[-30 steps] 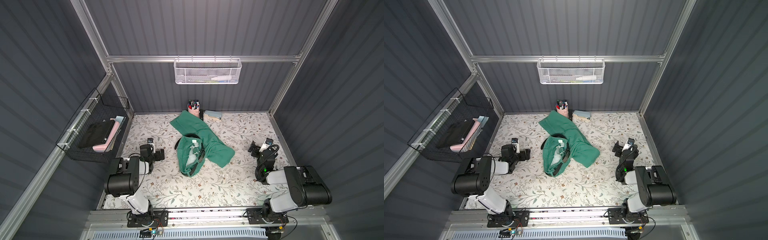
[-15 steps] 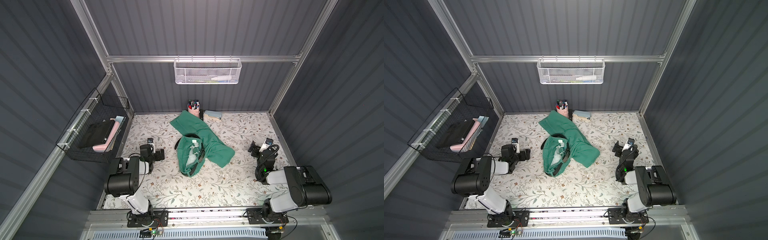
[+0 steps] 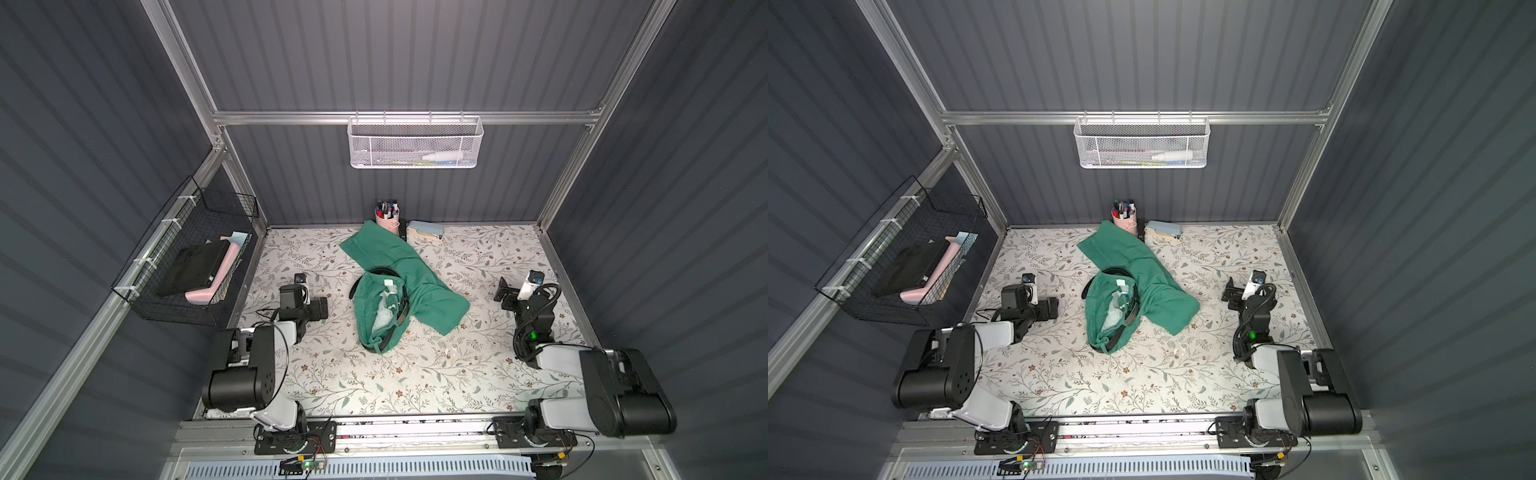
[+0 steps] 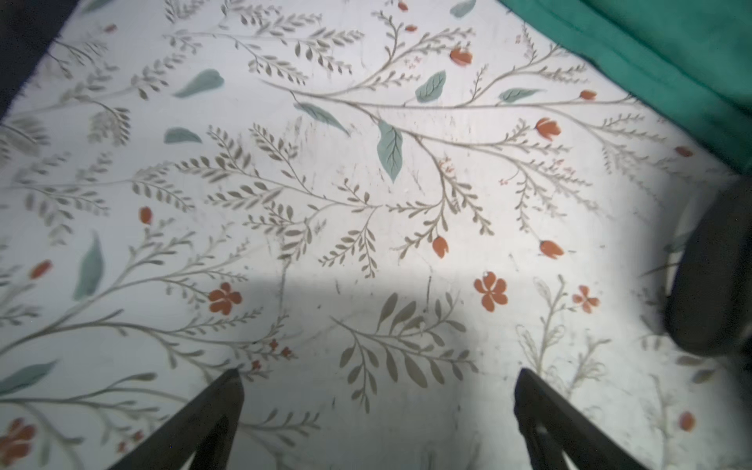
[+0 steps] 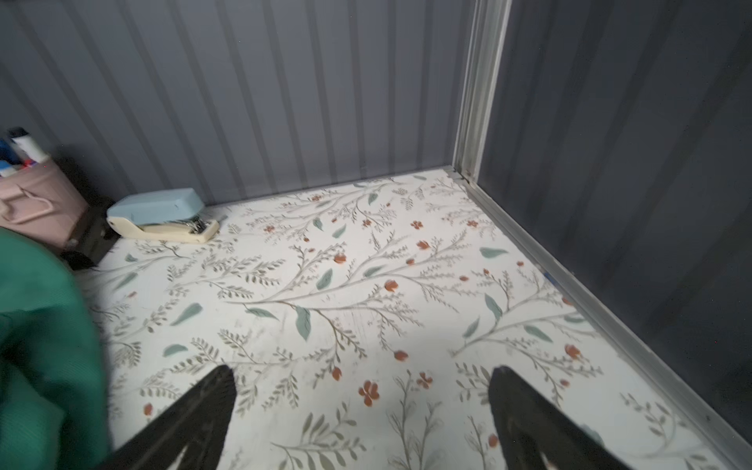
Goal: Remove the belt from the trousers
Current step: Adjust the trousers at the center of the board.
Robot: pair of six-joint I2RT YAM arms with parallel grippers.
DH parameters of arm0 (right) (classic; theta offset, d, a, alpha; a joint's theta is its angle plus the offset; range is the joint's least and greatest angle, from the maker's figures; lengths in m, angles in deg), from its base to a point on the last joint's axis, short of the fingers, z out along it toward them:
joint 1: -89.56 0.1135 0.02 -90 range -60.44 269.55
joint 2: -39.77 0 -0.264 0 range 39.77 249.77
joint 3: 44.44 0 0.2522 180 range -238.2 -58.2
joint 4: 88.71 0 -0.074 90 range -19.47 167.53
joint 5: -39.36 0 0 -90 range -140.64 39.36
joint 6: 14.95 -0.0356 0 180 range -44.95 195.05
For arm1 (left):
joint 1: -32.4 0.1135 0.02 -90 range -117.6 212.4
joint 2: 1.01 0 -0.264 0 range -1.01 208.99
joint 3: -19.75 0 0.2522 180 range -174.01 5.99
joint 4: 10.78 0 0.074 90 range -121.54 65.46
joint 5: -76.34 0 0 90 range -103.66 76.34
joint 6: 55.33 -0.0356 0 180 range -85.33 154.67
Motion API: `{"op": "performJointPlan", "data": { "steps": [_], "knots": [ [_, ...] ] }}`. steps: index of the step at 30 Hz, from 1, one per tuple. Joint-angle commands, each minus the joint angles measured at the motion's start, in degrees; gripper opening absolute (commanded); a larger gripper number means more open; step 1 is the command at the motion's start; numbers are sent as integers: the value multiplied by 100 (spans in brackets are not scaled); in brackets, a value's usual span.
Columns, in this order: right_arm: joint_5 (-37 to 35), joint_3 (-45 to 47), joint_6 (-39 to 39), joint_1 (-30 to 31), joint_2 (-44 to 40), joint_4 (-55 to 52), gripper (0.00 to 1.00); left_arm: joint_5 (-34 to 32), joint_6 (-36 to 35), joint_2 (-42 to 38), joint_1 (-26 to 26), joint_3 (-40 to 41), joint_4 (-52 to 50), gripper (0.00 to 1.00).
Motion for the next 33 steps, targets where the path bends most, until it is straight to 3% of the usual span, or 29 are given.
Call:
{"op": "performJointPlan", "data": {
  "steps": [1, 5, 8, 11, 14, 17, 19, 22, 29, 33],
  "knots": [
    [450, -699, -184, -19, -676, -1691, 98, 7, -32, -1065, -39, -527, -1655, 100],
    [1147, -811, 389, 221, -1331, -2091, 96, 742, -247, -1942, -58, -947, -3057, 100],
    [1063, -874, 1254, 840, -1582, -2375, 94, 1116, -301, -2260, -620, -1029, -3935, 99],
    [1053, -883, 1805, 1532, -1634, -2513, 93, 820, -167, -2407, -1782, -971, -4413, 94],
    [1258, -935, 1867, 2074, -1646, -2758, 91, 321, 239, -2322, -3112, -935, -4488, 87],
    [1334, -819, 1690, 2434, -1717, -2796, 90, -543, 305, -1882, -4524, -1050, -4429, 87],
    [1317, -629, 1675, 2630, -1790, -2710, 87, -808, 276, -1392, -5066, -1147, -4389, 90],
    [1160, -389, 1830, 2943, -1911, -2656, 86, -751, 556, -852, -5127, -1230, -4312, 92],
    [580, 156, 2702, 3772, -2551, -2327, 84, -702, 527, -347, -4990, -1409, -3993, 94],
    [377, 145, 2917, 4007, -2444, -2293, 84, -887, 504, -223, -4935, -1560, -3904, 93]
  ]
}}
